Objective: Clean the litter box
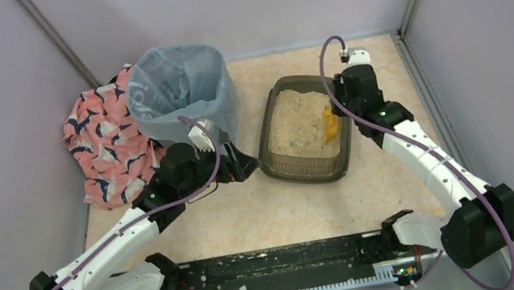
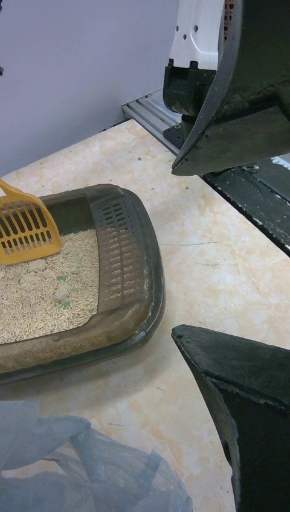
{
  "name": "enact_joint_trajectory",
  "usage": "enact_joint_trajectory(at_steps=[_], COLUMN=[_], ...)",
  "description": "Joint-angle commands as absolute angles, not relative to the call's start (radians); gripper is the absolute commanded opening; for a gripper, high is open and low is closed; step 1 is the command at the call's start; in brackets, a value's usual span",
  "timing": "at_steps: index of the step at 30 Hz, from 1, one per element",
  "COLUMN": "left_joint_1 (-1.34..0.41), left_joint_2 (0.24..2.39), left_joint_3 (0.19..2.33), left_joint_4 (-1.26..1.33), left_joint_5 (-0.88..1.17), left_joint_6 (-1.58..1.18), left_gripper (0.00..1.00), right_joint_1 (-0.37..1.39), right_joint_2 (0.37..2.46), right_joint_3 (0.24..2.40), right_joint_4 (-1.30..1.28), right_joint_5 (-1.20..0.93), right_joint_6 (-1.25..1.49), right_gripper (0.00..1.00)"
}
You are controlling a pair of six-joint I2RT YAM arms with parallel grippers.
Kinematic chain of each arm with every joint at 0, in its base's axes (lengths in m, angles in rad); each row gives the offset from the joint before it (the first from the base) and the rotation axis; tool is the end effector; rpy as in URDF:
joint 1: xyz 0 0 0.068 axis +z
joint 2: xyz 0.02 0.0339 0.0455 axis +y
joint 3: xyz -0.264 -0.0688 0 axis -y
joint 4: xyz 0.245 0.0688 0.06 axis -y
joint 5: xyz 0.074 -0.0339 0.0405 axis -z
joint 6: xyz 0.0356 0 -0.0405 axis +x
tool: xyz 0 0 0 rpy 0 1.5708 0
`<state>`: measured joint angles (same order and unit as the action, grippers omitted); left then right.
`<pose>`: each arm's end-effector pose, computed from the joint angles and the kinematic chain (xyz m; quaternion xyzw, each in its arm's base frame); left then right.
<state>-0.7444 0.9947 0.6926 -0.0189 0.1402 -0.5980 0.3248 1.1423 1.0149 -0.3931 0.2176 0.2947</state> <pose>0.1670 -0.1606 0.2848 0.1000 0.8039 -0.4074 0.4217 0.2444 0.0742 0.3279 0.0415 0.8609 0.0624 0.5033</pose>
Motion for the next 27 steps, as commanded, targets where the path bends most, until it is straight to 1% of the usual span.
enact_joint_trajectory(at_steps=[1, 4, 7, 8, 12, 18, 27], left_joint_1=[-0.749, -0.749, -0.749, -0.749, -0.749, -0.749, -0.749], left_joint_2=[0.962, 0.955, 0.961, 0.964, 0.971, 0.956, 0.956], left_joint_3=[0.71, 0.704, 0.703, 0.706, 0.713, 0.707, 0.701], left_joint_4=[0.005, 0.005, 0.005, 0.005, 0.005, -0.038, -0.031], left_joint_5=[0.118, 0.102, 0.093, 0.093, 0.1, 0.093, 0.083], left_joint_6=[-0.592, -0.587, -0.582, -0.583, -0.584, -0.592, -0.592], left_gripper=[0.99, 0.99, 0.99, 0.99, 0.99, 0.99, 0.99], right_joint_1=[0.332, 0.332, 0.331, 0.327, 0.276, 0.24, 0.176], right_joint_2=[1.187, 1.232, 1.28, 1.292, 1.321, 1.342, 1.31], right_joint_3=[1.081, 1.078, 1.075, 1.071, 1.049, 1.044, 1.028], right_joint_4=[-0.332, -0.297, -0.264, -0.247, -0.148, -0.103, -0.069], right_joint_5=[0.307, 0.318, 0.282, 0.256, 0.03, -0.086, -0.14], right_joint_6=[0.249, 0.238, 0.257, 0.266, 0.375, 0.437, 0.474], right_gripper=[0.0, 0.0, 0.0, 0.0, 0.0, 0.0, 0.0])
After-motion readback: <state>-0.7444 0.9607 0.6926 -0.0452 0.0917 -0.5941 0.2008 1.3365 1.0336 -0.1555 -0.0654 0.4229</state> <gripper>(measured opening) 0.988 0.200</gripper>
